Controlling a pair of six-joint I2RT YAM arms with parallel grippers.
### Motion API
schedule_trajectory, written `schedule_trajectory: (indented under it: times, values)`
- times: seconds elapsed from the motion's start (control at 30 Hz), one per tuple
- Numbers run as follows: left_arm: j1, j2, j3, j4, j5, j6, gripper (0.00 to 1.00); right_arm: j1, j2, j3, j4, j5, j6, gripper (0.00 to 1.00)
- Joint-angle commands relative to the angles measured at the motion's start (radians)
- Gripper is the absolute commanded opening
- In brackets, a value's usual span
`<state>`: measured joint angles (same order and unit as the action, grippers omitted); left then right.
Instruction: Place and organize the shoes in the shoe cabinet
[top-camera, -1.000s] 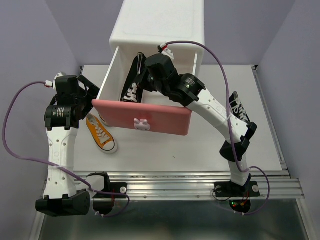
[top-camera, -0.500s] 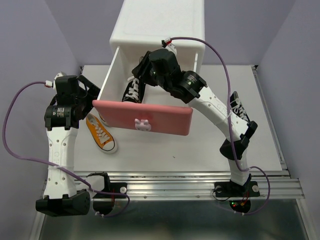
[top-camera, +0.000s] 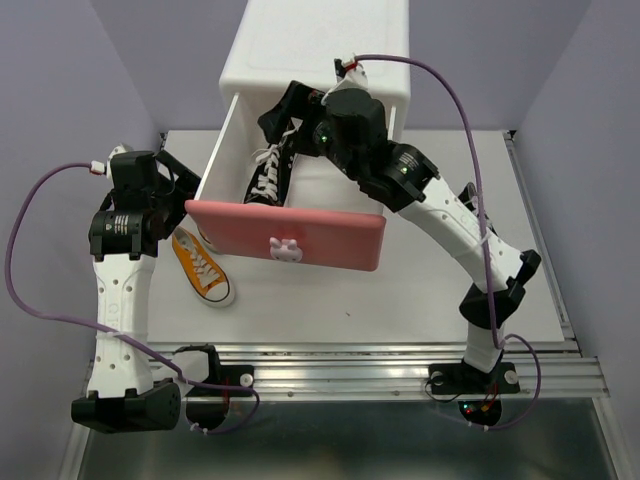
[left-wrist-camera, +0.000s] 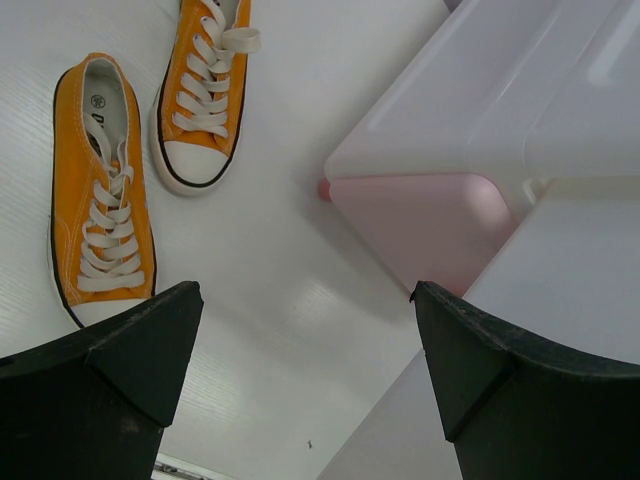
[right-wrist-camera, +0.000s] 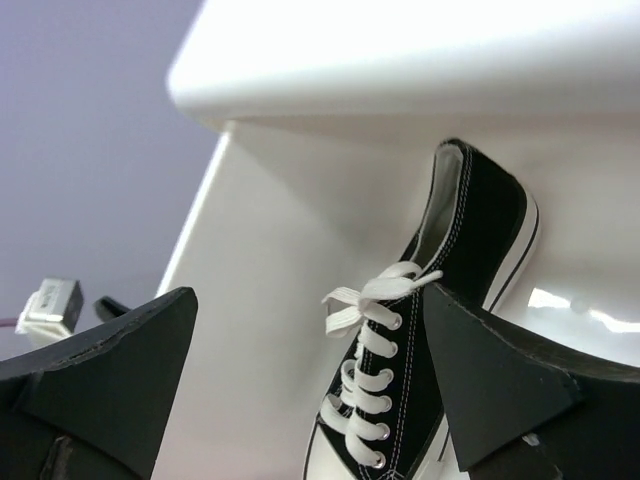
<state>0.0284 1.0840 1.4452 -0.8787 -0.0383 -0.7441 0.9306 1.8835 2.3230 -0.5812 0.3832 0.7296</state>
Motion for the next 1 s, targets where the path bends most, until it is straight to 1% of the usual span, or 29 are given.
schedule_trajectory:
  times: [0.0,0.1,0.17,0.2,0.3,0.4,0.43,0.47,0.5,0.53,0.57,0.67,0.7,0.77,0.8,0.83,0.87,0.9,0.97]
  values:
    - [0.005,-0.01,0.02,0.041,-0.005,0.014,0.99,0.002,-0.104,0.004,0.171,-0.033,-0.179,1.0]
    - [0.005,0.001,0.032,0.05,-0.006,0.014,0.99,0.002,-0.138,0.004,0.222,-0.067,-0.297,1.0]
    - [0.005,0.004,0.037,0.056,-0.006,0.009,0.99,0.002,-0.159,0.007,0.237,-0.07,-0.334,1.0]
    - [0.005,0.005,0.038,0.06,-0.008,0.006,0.99,0.002,-0.168,0.007,0.257,-0.069,-0.382,1.0]
    - [0.007,0.005,0.04,0.07,-0.006,-0.004,0.99,0.002,-0.196,0.021,0.29,-0.032,-0.456,1.0]
    - [0.007,0.001,0.035,0.079,-0.011,-0.012,0.99,0.002,-0.219,0.058,0.291,0.058,-0.6,1.0]
    - [0.007,-0.001,0.034,0.081,-0.012,-0.012,0.99,0.002,-0.23,0.061,0.29,0.092,-0.611,1.0]
    - [0.005,-0.006,0.031,0.081,-0.014,-0.012,0.99,0.002,-0.242,0.053,0.29,0.174,-0.611,1.0]
    - [0.007,-0.007,0.029,0.081,-0.017,-0.015,0.99,-0.016,-0.257,0.046,0.291,0.181,-0.614,1.0]
    - [0.007,-0.012,0.027,0.081,-0.015,-0.015,0.99,-0.029,-0.285,0.038,0.293,0.187,-0.649,1.0]
    - [0.005,-0.015,0.023,0.081,-0.017,-0.014,0.99,-0.029,-0.296,0.026,0.291,0.251,-0.674,1.0]
    - [0.007,-0.025,0.009,0.08,-0.021,-0.02,0.99,-0.056,-0.336,-0.017,0.291,0.347,-0.78,1.0]
    - [0.007,-0.03,0.006,0.078,-0.021,-0.026,0.99,-0.068,-0.343,-0.058,0.285,0.415,-0.789,1.0]
    - [0.005,-0.033,-0.002,0.076,-0.021,-0.028,0.99,-0.131,-0.382,-0.115,0.253,0.45,-0.777,1.0]
    - [0.005,-0.033,-0.005,0.073,-0.02,-0.031,0.99,-0.159,-0.392,-0.16,0.23,0.447,-0.727,1.0]
    - [0.005,-0.036,-0.003,0.07,-0.02,-0.031,0.99,-0.197,-0.4,-0.172,0.203,0.436,-0.664,1.0]
    - [0.007,-0.038,-0.005,0.067,-0.02,-0.029,0.99,-0.288,-0.415,-0.18,0.169,0.371,-0.609,1.0]
    - [0.005,-0.042,-0.003,0.063,-0.021,-0.028,0.99,-0.332,-0.423,-0.206,0.124,0.329,-0.534,1.0]
    - [0.007,-0.047,-0.006,0.057,-0.025,-0.026,0.99,-0.406,-0.423,-0.214,0.083,0.257,-0.49,1.0]
